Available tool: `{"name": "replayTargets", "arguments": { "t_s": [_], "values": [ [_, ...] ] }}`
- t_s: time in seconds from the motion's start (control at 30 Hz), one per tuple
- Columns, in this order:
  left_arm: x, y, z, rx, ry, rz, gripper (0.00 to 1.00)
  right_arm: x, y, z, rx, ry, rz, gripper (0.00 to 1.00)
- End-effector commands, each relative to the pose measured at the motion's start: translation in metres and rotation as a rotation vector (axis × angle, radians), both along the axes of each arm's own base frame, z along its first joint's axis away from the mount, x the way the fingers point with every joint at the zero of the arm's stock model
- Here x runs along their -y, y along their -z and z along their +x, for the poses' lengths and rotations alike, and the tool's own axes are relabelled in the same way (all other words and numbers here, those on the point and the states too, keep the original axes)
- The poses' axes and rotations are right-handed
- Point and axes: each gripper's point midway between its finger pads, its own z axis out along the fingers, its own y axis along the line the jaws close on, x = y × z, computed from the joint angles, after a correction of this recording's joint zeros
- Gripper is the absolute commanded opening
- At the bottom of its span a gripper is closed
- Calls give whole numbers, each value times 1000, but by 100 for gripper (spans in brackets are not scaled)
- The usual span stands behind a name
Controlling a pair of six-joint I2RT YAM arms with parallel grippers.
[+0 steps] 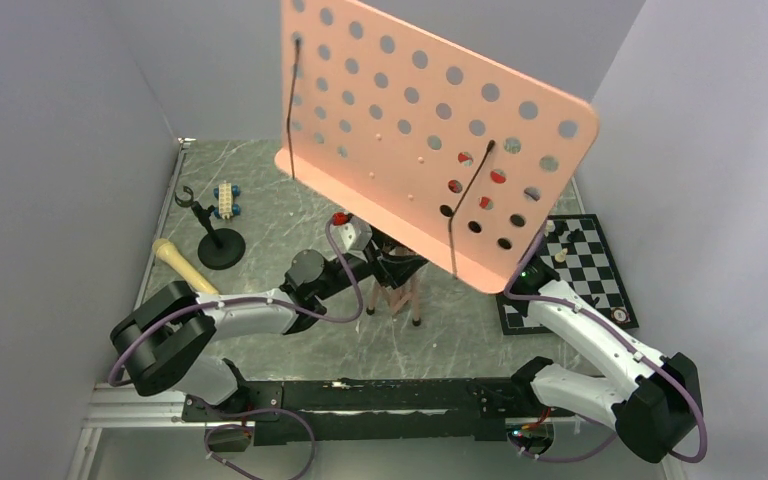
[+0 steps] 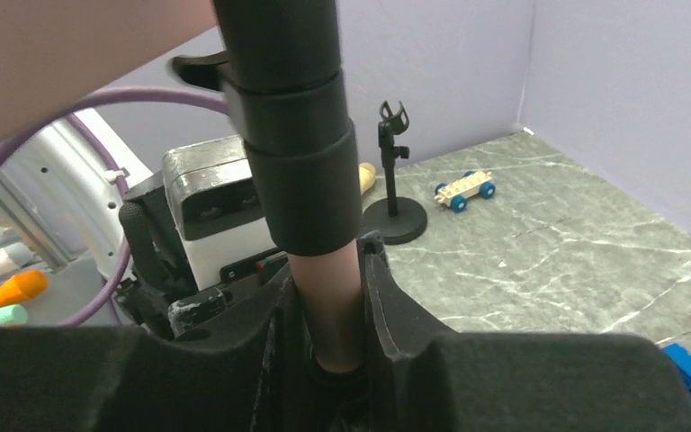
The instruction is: Pack up the instrument practice props
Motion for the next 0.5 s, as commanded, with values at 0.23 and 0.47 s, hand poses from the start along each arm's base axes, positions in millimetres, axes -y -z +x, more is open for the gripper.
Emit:
{"name": "replayTargets", "arguments": {
  "t_s": [0.23,0.47],
  "values": [
    [-2,51,-19,-55,27,169,18,-14,-2,-27,-184,-132,4,0],
    [-10,53,-26,-62,-2,183,81,-12,-2,-32,-152,-145,-1,0]
  ]
}}
